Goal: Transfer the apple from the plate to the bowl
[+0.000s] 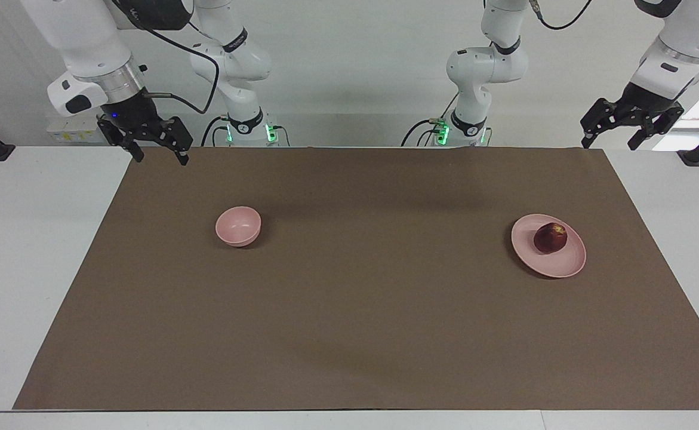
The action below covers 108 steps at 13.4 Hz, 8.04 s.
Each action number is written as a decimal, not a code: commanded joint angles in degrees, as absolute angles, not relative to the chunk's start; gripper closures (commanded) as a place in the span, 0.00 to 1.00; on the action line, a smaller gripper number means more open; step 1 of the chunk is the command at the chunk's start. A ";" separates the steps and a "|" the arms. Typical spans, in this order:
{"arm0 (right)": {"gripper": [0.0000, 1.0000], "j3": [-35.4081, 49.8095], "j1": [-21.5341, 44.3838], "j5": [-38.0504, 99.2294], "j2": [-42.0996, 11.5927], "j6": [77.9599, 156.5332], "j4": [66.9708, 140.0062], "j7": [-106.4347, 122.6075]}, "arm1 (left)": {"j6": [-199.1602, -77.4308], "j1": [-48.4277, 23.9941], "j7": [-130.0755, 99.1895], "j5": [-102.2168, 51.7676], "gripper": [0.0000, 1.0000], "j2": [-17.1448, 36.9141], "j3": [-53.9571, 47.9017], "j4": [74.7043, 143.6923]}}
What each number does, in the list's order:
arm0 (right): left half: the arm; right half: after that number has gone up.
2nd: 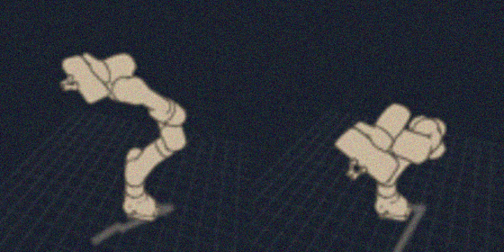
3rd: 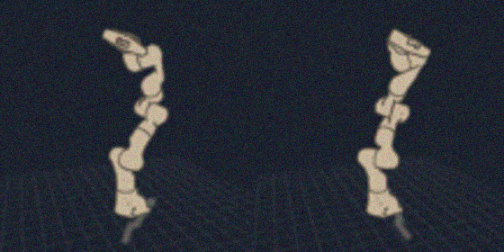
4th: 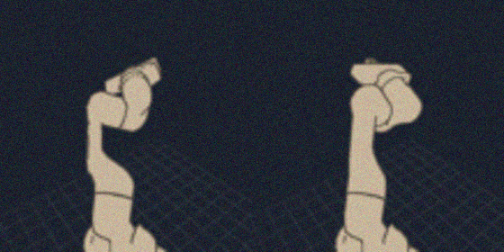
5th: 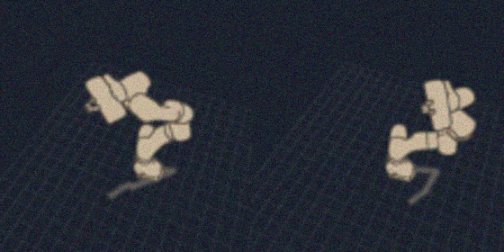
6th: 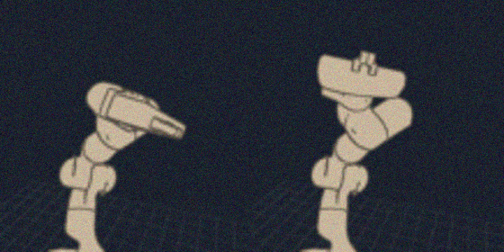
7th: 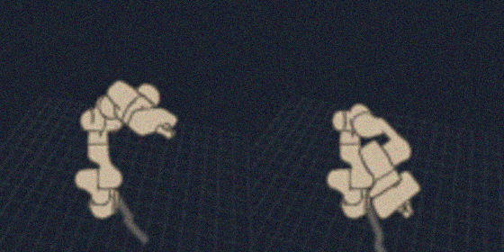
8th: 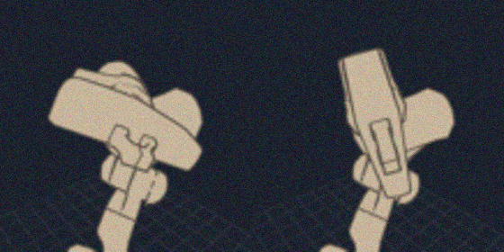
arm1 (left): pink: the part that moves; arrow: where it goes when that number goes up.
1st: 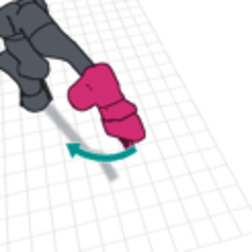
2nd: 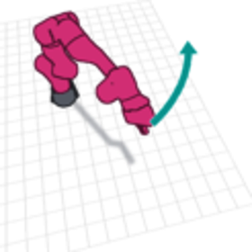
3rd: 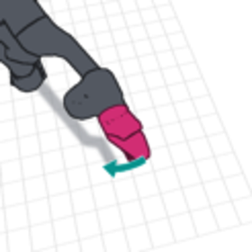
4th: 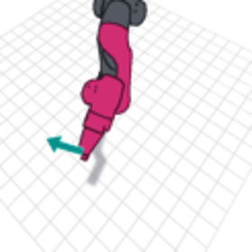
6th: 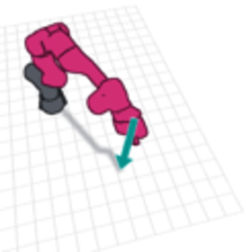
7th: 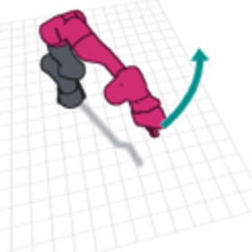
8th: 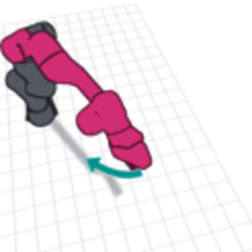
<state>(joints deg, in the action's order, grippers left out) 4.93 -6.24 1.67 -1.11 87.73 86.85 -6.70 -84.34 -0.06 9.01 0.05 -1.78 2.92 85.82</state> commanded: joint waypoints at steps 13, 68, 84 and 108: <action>0.00 5.27 -6.50 1.67 -0.27 86.13 87.36 -4.83 | -84.20 0.44 9.05 -0.44 0.00 -2.90 3.51 87.10; 0.00 5.36 -6.77 2.72 -0.26 86.66 87.45 -5.19 | -129.00 2.20 14.77 -0.79 0.00 4.65 3.87 118.56; 0.00 5.36 -6.77 2.72 -0.26 86.66 87.45 -5.19 | -135.09 4.57 14.94 -0.97 0.79 1.06 3.96 130.42; 0.00 5.62 -3.97 3.07 6.22 90.84 98.58 -9.72 | -135.60 -4.22 10.82 -41.47 1.00 0.00 -3.33 120.23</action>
